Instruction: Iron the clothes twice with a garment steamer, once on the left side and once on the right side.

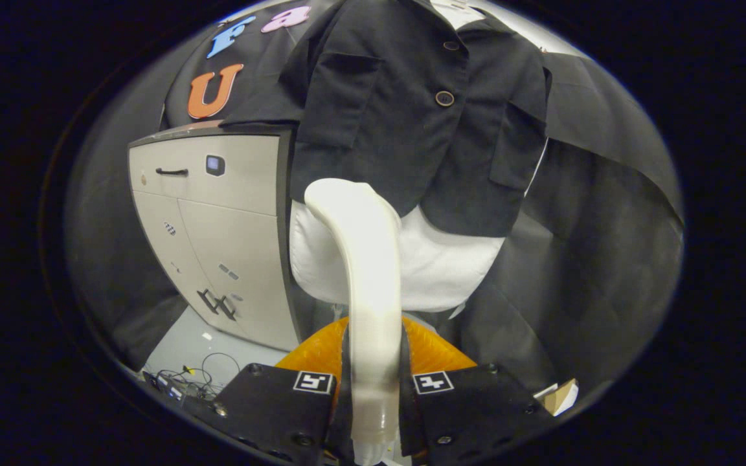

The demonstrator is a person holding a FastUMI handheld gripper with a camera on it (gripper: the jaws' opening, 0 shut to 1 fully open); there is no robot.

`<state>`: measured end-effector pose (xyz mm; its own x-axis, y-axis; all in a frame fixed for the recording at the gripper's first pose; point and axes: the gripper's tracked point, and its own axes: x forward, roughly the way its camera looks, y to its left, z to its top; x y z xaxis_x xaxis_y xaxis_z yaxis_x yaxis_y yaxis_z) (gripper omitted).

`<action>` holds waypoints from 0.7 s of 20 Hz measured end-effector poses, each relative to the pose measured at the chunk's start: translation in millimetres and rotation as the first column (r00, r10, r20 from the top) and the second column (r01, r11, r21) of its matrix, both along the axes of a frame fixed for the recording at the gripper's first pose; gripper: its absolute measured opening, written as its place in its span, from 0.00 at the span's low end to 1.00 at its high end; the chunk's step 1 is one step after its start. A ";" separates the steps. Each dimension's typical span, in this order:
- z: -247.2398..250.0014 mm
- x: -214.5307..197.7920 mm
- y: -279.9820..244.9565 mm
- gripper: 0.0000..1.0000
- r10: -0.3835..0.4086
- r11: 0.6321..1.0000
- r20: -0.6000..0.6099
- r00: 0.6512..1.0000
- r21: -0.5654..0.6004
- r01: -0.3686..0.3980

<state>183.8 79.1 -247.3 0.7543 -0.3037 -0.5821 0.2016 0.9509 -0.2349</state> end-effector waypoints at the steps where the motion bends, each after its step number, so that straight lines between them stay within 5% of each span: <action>1: 6.2 -3.7 -0.7 0.32 -0.008 1.000 0.014 1.000 0.004 0.008; 9: 140.0 -28.0 -41.1 0.32 -0.070 0.997 0.230 0.971 0.036 0.064; 14: 229.7 -10.7 -75.0 0.32 -0.021 1.000 0.389 0.921 0.001 0.022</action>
